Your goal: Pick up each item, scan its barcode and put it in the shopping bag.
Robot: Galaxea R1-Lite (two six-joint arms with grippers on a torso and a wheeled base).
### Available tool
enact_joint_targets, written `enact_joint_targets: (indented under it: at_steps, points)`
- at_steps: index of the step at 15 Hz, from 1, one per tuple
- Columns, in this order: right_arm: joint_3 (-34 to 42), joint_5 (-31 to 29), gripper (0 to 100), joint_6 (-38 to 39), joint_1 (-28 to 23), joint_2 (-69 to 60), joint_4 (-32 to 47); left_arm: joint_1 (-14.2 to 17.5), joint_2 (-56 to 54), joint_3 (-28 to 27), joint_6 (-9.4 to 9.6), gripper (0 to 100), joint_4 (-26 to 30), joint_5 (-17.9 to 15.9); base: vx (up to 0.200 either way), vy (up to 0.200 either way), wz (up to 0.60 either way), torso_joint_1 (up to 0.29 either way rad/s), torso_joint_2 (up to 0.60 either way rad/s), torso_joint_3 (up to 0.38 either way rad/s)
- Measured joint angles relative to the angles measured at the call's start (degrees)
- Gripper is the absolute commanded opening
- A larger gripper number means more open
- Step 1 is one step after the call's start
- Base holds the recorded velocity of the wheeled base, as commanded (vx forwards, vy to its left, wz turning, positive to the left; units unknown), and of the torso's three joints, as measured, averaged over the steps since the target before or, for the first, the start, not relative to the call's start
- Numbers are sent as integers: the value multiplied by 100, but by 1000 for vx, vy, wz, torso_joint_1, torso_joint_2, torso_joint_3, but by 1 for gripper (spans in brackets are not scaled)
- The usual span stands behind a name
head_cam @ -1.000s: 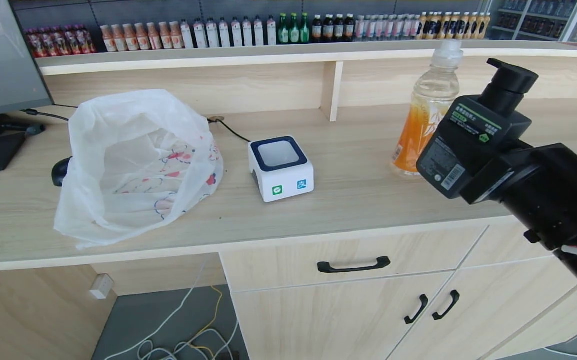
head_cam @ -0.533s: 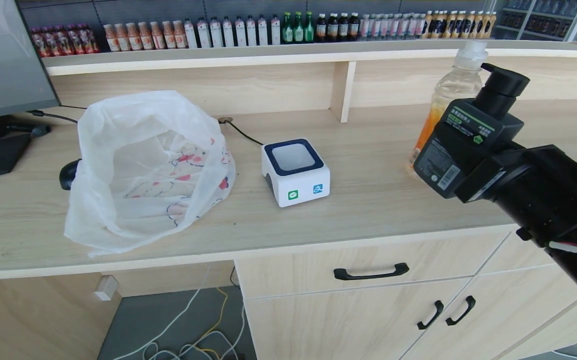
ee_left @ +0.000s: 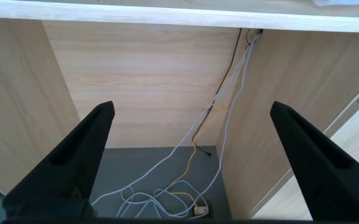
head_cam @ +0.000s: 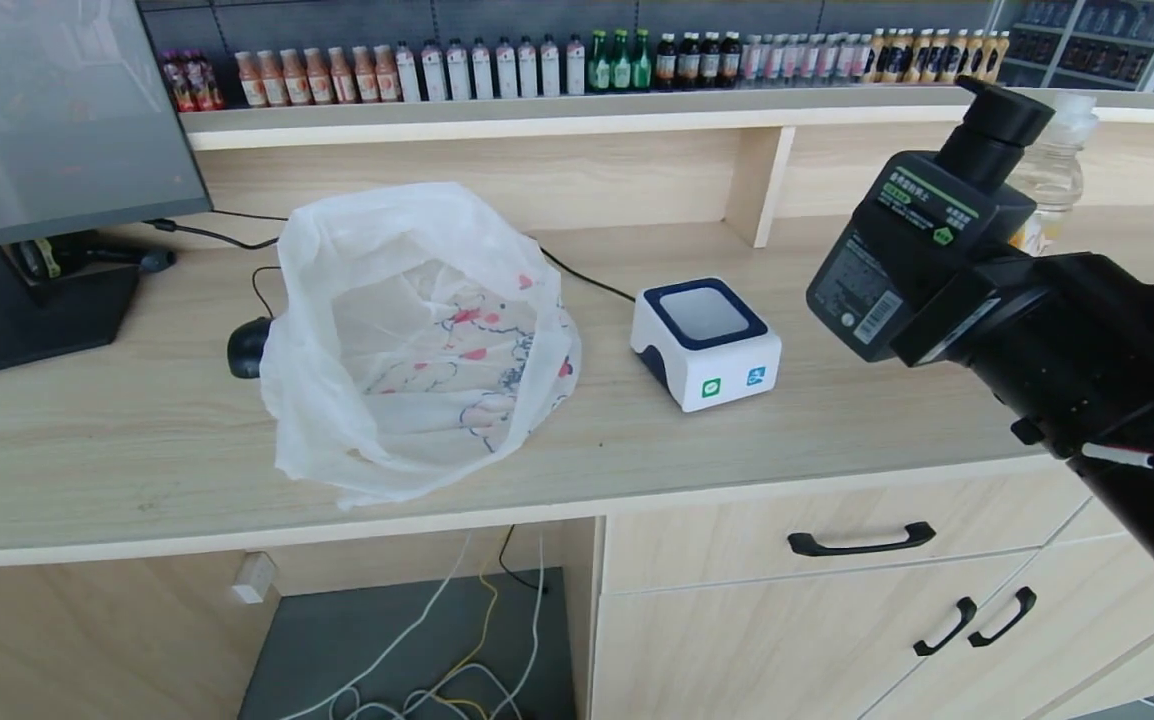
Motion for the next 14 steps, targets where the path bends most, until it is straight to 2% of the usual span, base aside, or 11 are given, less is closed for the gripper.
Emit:
enact_joint_targets:
  at_steps: [6, 9, 12, 14]
  points:
    - [-151, 35, 0, -1041, 360, 258, 68, 0, 0, 0, -5, 100, -2, -2, 0, 0, 0, 0, 0, 0]
    - [-516, 41, 0, -1741, 518, 499, 185, 0, 0, 0, -5, 100, -2, -2, 0, 0, 0, 0, 0, 0]
    - [-1187, 9, 0, -2417, 546, 647, 939, -5, 0, 0, -5, 100, 0, 0, 0, 0, 0, 0, 0, 0]
    - [-1679, -60, 0, -2737, 522, 816, 1079, 0, 0, 0, -5, 100, -2, 0, 0, 0, 0, 0, 0, 0]
